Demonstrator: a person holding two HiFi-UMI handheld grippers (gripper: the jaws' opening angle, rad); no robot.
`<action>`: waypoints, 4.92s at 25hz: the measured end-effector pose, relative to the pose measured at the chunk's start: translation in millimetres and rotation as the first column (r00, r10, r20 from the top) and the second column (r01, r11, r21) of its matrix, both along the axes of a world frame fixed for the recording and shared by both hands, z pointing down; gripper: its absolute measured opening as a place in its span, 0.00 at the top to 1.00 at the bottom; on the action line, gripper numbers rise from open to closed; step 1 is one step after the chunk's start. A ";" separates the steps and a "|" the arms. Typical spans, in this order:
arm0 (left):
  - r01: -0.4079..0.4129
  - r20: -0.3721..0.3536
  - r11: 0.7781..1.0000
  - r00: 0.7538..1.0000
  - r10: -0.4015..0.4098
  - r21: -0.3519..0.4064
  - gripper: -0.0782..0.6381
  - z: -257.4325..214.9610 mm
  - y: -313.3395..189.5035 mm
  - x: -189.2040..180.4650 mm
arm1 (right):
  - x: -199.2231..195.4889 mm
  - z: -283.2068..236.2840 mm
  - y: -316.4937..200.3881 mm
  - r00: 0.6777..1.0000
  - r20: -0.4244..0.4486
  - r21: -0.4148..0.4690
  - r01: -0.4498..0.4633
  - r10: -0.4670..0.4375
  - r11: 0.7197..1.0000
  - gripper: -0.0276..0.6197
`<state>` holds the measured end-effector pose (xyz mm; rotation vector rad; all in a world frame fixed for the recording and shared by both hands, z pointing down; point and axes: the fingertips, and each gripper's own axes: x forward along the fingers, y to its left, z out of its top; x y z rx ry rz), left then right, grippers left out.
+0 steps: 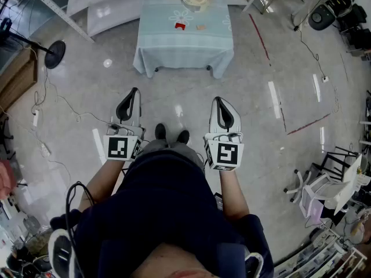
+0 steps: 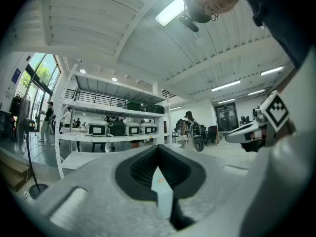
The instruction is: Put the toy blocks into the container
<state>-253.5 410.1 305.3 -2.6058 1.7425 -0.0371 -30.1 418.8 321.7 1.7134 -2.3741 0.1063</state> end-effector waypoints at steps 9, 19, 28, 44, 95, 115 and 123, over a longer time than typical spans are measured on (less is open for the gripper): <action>-0.012 -0.001 1.000 1.000 0.012 -0.001 0.89 0.5 -3.1 8.7 | 3.4 2.7 -1.1 1.000 -0.010 0.000 0.004 -0.004 1.000 0.97; -0.046 0.002 0.999 0.999 0.046 -0.016 0.89 4.4 -7.4 19.8 | 4.1 1.0 -6.5 1.000 -0.002 0.011 0.012 -0.012 1.000 0.96; -0.075 0.011 0.997 0.997 0.076 -0.033 0.83 13.6 -5.0 39.1 | 19.0 4.0 -2.6 1.000 -0.001 0.012 0.006 -0.006 1.000 0.96; -0.171 -0.027 0.985 0.985 0.170 -0.019 0.34 4.4 -17.4 61.0 | 30.4 3.4 0.4 1.000 -0.018 -0.006 0.003 -0.003 1.000 0.96; -0.355 0.282 0.878 0.849 0.446 -0.320 0.26 243.8 -469.9 121.2 | 56.4 65.5 -361.3 0.997 -0.064 -0.124 0.024 -0.032 0.992 0.96; -0.320 0.381 0.685 0.642 0.665 -0.654 0.39 431.0 -505.2 128.3 | 82.3 125.2 -417.6 0.984 -0.059 -0.275 0.144 -0.166 0.950 0.96; -0.296 0.388 0.611 0.556 0.735 -0.735 0.46 466.8 -509.3 127.5 | 89.0 138.2 -422.6 0.984 -0.057 -0.308 0.141 -0.166 0.941 0.96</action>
